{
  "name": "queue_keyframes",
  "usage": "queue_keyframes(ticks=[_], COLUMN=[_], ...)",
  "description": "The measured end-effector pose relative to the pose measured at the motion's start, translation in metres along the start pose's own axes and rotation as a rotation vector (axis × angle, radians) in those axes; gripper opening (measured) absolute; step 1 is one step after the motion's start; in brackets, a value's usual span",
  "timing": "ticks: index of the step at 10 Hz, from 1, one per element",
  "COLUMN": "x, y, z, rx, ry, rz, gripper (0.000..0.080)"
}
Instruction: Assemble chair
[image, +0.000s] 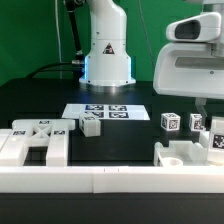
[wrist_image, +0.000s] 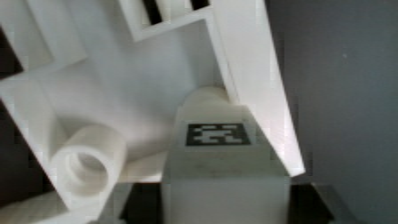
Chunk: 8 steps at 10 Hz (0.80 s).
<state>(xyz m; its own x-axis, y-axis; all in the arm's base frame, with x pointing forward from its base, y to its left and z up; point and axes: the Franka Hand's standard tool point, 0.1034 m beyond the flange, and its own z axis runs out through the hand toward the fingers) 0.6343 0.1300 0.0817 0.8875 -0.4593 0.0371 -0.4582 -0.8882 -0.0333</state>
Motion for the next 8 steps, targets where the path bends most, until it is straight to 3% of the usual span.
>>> queue_keyframes(ticks=[5, 8], x=[0.0015, 0.0017], y=[0.0019, 0.0017], z=[0.0014, 0.0016], rx=[0.051, 0.057], ry=[-0.029, -0.042], rz=[0.596, 0.773], gripper=[0.0289, 0.0290])
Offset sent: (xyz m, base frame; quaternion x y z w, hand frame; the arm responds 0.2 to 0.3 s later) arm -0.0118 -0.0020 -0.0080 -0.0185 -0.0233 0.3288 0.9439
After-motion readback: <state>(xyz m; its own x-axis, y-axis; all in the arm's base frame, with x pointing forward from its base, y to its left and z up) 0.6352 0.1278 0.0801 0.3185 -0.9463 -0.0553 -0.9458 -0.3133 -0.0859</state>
